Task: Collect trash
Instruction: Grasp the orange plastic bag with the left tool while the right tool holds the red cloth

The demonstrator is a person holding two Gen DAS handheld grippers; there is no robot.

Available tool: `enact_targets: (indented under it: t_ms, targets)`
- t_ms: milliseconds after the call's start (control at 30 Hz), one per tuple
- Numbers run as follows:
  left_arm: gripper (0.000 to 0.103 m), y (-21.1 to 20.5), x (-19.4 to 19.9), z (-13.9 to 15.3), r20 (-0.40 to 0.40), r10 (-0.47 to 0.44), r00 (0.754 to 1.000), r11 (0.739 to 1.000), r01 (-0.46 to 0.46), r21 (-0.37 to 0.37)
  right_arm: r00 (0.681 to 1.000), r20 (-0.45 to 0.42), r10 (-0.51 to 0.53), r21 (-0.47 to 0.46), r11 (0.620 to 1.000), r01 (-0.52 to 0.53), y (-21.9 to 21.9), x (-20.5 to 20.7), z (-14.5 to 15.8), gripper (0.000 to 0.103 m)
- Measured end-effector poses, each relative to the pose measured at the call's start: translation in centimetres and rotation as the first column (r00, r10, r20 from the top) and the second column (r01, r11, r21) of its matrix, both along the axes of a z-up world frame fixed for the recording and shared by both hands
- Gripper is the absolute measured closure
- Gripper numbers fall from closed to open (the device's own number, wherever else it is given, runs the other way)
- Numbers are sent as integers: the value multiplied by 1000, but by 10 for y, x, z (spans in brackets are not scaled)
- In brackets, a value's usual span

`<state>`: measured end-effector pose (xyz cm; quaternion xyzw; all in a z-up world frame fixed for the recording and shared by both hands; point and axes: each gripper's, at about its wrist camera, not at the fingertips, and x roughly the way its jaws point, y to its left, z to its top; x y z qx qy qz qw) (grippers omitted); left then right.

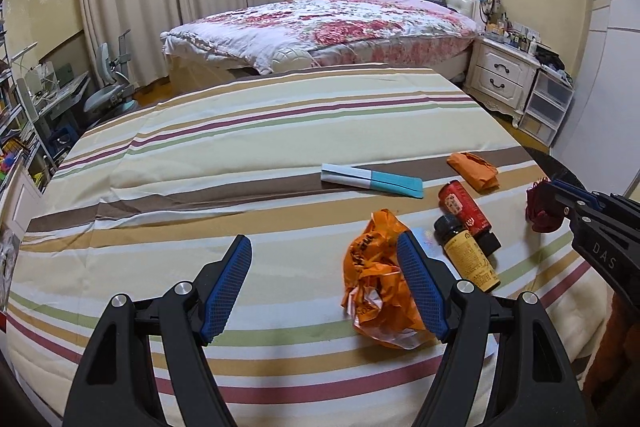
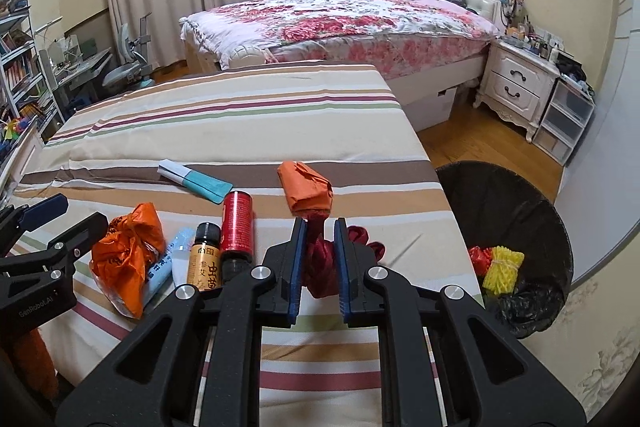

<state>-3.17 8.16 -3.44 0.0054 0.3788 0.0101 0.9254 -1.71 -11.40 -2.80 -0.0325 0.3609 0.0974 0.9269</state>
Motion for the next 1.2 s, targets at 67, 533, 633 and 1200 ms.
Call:
enact_targets:
  t_ms: [67, 533, 633, 1200]
  targets:
    - [30, -6, 1, -4, -15, -16, 1000, 1000, 16, 1, 1000, -7, -4, 8, 1000, 4, -4, -2, -4, 89]
    - [64, -8, 5, -26, -100, -73, 992, 993, 63, -102, 999, -33, 1, 29, 1000, 0, -7, 0, -18, 89]
    - [66, -8, 3, -22, -81, -76, 994, 992, 67, -106, 999, -36, 3, 27, 1000, -2, -5, 0, -19, 89]
    - [66, -1, 5, 6, 20, -43, 999, 995, 44, -93, 999, -41, 7, 50, 999, -5, -9, 0, -21, 79]
